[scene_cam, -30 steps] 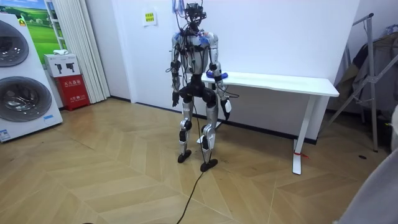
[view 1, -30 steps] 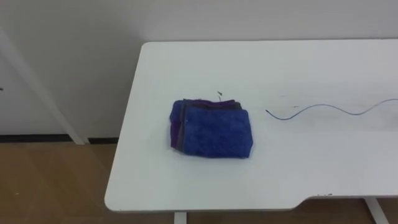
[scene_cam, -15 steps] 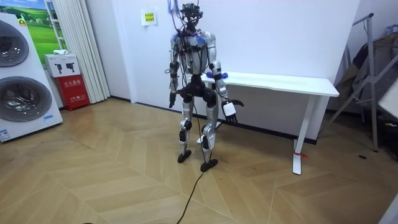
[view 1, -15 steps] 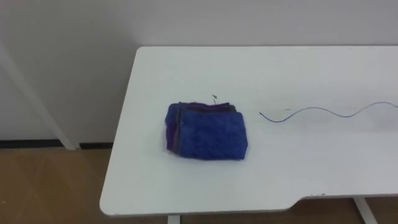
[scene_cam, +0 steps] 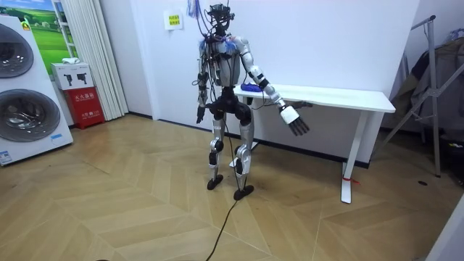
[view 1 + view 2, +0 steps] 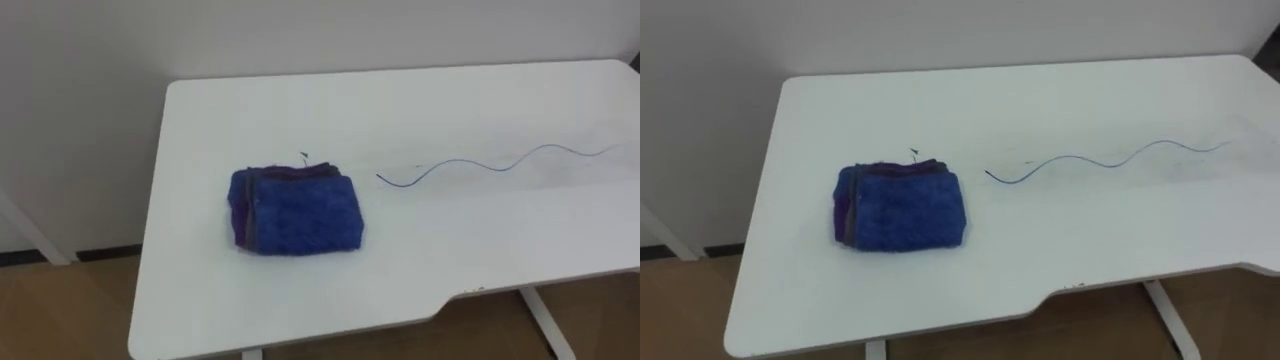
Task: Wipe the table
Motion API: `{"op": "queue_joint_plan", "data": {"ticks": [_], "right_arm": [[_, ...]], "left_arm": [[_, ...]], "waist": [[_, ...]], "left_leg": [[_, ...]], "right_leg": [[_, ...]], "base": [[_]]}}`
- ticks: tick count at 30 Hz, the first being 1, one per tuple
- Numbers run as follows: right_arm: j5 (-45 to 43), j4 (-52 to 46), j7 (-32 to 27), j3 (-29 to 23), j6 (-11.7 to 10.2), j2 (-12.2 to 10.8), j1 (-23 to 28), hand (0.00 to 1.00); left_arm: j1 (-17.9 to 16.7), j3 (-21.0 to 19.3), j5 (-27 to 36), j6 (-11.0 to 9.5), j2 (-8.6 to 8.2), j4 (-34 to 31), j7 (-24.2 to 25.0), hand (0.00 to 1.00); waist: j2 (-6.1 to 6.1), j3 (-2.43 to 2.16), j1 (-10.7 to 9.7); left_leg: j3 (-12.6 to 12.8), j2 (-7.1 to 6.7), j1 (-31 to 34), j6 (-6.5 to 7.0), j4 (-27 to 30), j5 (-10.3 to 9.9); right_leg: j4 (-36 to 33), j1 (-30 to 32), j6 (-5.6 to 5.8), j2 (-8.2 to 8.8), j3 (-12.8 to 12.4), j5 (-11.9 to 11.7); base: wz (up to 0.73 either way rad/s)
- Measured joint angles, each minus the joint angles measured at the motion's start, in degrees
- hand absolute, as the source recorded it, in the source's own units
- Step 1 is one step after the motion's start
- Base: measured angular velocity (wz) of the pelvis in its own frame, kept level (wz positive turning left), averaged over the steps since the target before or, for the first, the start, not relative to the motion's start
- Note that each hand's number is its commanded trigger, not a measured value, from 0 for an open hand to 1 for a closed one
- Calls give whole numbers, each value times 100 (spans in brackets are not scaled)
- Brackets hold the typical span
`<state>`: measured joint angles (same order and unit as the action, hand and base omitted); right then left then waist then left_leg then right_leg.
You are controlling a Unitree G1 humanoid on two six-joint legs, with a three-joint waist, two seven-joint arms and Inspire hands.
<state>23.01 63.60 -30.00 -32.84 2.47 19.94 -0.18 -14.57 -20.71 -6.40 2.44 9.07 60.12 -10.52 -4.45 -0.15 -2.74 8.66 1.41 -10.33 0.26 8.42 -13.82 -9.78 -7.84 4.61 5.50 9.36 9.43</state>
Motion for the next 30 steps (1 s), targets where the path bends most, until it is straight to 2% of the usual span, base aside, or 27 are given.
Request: {"op": "queue_joint_plan", "data": {"ticks": [4,7,8,10,12,16,19,20,23,25,29,30], "right_arm": [[-844,-888,-559,59,-32,33,-277,0],[-1332,-1309,-763,155,-79,79,-415,0],[-1667,-1660,-862,254,-80,79,-432,0],[-2068,-2246,-965,451,-101,83,-436,0],[-2795,-3147,-998,745,-122,80,-429,0],[-4115,-4501,-1033,1079,-219,82,-434,0],[-4742,-4768,-1063,1278,-308,82,-436,0],[-4947,-4859,-1058,1453,-312,79,-432,0],[-5449,-5307,-990,1881,-326,76,-431,0],[-5791,-5594,-979,2096,-442,76,-432,0],[-6088,-5939,-848,2442,-450,75,-432,0],[-6119,-6053,-789,2591,-445,75,-432,0]], "left_arm": [[22,100,-18,16,53,-26,1,0],[-16,254,1,17,61,-104,56,0],[-43,330,-2,17,62,-192,127,0],[-47,416,-6,17,72,-201,169,0],[-42,465,2,17,73,-194,243,0],[-66,628,-6,17,89,-297,259,0],[-27,689,0,17,80,-322,258,0],[-22,794,23,17,82,-322,254,0],[3,1040,50,12,81,-323,249,0],[59,1131,43,12,80,-342,256,0],[43,1186,74,7,84,-466,260,0],[70,1242,81,1,95,-473,261,0]], "waist": [[-59,9,41],[-63,4,72],[-35,-16,111],[-13,-14,166],[14,10,169],[33,21,264],[-9,27,383],[-19,47,444],[-37,71,537],[-40,72,611],[-38,69,670],[-37,62,745]], "left_leg": [[1,3,93,-1,15,2],[8,2,115,-1,18,1],[9,2,160,-1,24,1],[11,0,195,0,48,3],[9,1,198,-1,49,4],[-46,4,220,-2,45,4],[-86,4,206,-2,40,5],[-86,4,166,-2,40,5],[-86,3,175,-2,39,4],[-105,7,203,-2,41,4],[-130,6,220,-2,41,5],[-130,6,215,-2,40,5]], "right_leg": [[-4,95,0,-1,0,0],[-2,122,0,1,4,0],[-7,176,0,3,2,0],[-9,233,0,5,-5,0],[2,274,0,3,4,0],[3,266,0,1,27,0],[2,238,0,-4,17,0],[3,200,0,-4,13,0],[8,209,0,-2,23,0],[20,219,0,-4,34,0],[17,222,0,-1,48,0],[14,224,0,-1,43,0]], "base": [[0],[-2],[-7],[-3],[0],[1],[1],[0],[0],[4],[3],[0]]}}
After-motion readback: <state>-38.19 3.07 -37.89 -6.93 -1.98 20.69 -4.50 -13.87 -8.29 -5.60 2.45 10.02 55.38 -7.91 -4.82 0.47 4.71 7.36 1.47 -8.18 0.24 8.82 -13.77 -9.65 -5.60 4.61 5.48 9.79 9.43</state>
